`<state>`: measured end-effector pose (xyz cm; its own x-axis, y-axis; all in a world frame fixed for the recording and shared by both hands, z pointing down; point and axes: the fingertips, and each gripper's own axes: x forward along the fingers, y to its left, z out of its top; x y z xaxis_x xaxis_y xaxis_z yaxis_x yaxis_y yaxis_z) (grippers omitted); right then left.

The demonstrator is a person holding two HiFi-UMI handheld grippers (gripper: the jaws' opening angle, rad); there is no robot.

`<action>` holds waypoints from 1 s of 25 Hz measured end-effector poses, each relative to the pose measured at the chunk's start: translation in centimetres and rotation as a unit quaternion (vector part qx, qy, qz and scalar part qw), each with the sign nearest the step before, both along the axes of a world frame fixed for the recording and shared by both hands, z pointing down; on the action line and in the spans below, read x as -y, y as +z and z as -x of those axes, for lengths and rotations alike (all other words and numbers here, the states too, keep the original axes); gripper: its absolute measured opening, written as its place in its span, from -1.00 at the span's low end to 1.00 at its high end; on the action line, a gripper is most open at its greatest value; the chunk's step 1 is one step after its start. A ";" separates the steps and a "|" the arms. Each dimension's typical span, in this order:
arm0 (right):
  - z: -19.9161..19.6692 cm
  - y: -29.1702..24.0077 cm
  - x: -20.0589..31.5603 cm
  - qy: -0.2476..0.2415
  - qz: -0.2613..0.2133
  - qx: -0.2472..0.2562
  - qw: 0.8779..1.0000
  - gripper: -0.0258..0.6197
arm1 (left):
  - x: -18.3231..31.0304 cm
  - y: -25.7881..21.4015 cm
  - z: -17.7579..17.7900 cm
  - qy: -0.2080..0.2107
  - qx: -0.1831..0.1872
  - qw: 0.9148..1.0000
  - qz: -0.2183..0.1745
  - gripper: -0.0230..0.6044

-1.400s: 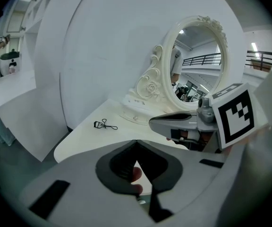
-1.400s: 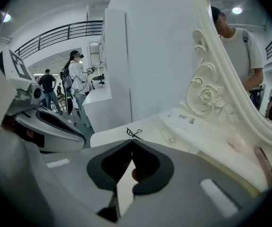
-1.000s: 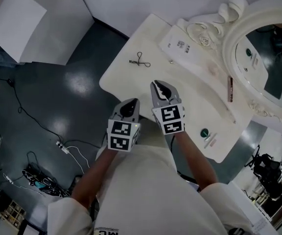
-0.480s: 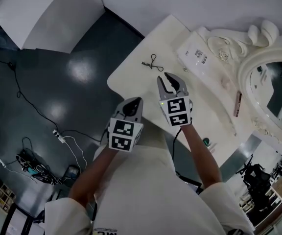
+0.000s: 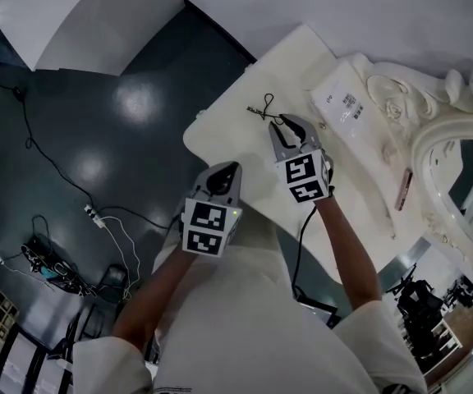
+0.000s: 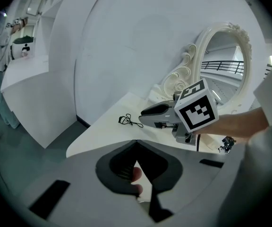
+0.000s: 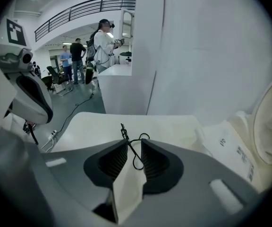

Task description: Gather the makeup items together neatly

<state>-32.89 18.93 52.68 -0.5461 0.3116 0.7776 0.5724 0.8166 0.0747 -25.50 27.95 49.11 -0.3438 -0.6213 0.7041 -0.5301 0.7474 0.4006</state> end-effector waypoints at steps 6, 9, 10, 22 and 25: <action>0.3 1.7 -0.3 -0.070 -0.034 -0.018 0.997 -0.72 | -0.3 0.8 0.5 -0.009 -0.010 1.000 0.002 -0.94; 0.5 2.4 -0.5 -0.099 -0.046 -0.024 0.994 -0.72 | -0.6 1.2 0.9 -0.014 -0.012 1.000 0.005 -0.94; 0.6 2.6 -0.6 -0.109 -0.050 -0.027 0.992 -0.72 | -0.7 1.2 1.0 -0.016 -0.013 1.000 0.006 -0.94; 0.4 4.5 -1.2 -0.183 -0.084 -0.063 0.977 -0.73 | -1.5 1.9 1.2 -0.030 -0.022 0.999 0.006 -0.94; 0.4 4.7 -1.5 -0.188 -0.091 -0.062 0.976 -0.79 | -1.9 1.8 1.3 -0.033 -0.021 0.999 0.006 -0.94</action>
